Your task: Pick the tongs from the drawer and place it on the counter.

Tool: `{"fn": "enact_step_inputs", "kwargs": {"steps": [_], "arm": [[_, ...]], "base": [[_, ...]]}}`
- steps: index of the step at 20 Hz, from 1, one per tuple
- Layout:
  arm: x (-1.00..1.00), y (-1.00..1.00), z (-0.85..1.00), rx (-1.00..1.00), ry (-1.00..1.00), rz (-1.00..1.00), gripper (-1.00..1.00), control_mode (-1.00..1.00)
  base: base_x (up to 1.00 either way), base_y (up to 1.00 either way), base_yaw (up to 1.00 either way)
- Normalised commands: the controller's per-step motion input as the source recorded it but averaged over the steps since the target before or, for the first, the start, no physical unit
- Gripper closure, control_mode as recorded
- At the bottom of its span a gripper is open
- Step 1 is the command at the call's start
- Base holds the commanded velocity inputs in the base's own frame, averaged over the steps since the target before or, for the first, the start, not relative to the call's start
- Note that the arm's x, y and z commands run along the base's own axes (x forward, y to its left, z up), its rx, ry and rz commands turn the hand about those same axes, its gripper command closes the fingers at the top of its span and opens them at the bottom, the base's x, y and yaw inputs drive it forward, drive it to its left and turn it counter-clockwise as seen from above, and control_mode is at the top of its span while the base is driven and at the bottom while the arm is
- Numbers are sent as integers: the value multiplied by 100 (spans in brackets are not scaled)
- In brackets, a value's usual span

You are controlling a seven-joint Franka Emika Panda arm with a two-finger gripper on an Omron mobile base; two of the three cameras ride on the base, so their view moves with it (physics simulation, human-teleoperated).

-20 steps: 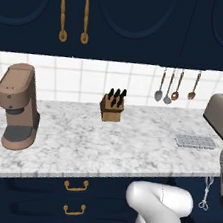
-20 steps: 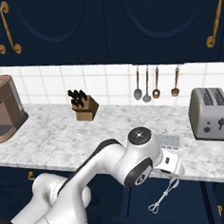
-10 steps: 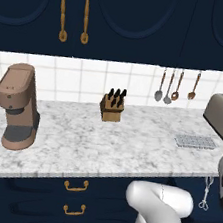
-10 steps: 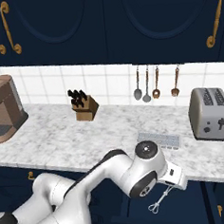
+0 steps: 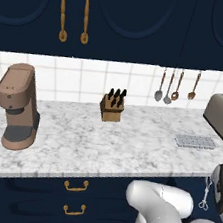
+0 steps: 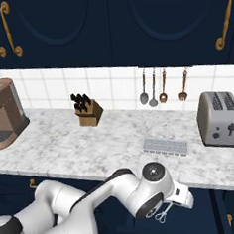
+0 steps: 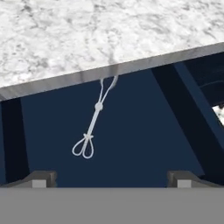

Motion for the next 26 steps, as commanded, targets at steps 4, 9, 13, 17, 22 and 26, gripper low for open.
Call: {"fn": "enact_step_inputs", "kwargs": {"steps": [4, 9, 13, 17, 22, 26], "arm": [[8, 2, -34, 0, 1, 10, -100, -100], [15, 2, -25, 0, 8, 13, -100, -100], [23, 0, -34, 0, 9, 12, -100, -100], [24, 0, -43, 3, 2, 6, -100, -100], [28, 0, -36, 9, 3, 0, -100, -100], [24, 0, -23, 7, 1, 0, -100, -100]], "base": [[0, 0, 0], [0, 0, 0], [0, 0, 0], [0, 0, 0], [0, 0, 0], [0, 0, 0]]}}
